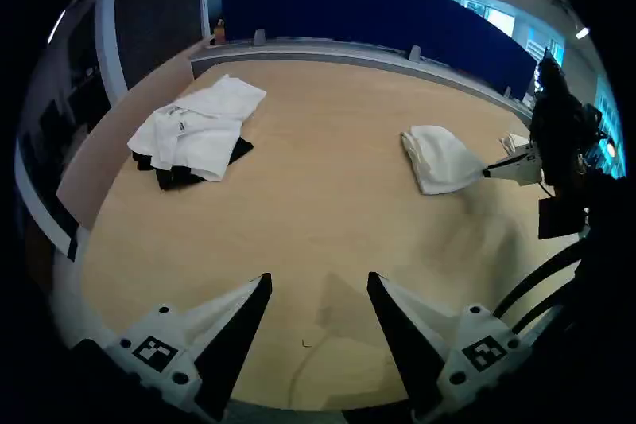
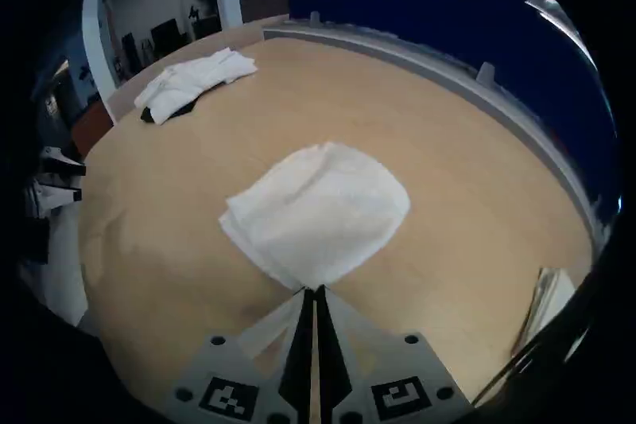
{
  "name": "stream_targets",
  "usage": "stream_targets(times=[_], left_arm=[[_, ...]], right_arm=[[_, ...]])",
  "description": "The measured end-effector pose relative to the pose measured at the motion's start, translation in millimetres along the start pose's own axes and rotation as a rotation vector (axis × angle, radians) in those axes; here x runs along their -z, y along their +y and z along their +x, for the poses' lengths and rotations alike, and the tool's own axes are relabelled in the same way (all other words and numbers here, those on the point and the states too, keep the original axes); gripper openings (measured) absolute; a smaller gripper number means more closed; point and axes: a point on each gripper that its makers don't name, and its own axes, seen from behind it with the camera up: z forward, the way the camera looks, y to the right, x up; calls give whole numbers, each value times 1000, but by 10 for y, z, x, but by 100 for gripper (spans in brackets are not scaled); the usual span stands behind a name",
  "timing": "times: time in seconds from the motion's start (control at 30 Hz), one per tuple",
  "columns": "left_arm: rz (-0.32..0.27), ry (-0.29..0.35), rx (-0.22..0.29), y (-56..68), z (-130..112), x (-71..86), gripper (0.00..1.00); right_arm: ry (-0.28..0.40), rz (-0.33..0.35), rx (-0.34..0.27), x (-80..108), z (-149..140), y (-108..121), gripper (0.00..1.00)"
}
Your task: Fold towel
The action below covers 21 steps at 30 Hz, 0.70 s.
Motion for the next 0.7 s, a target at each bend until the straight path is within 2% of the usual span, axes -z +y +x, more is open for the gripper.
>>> stream_targets(times=[0.2, 0.47, 0.7], left_arm=[[-12, 17, 7, 58, 78, 24, 89], [-18, 40, -7, 104, 213, 14, 89], [-26, 56, 0, 158, 286, 22, 89]], right_arm=[[98, -12, 15, 288, 508, 44, 3], [229, -29, 51, 773, 1173, 126, 2], [279, -55, 57, 1085, 1406, 281, 2]])
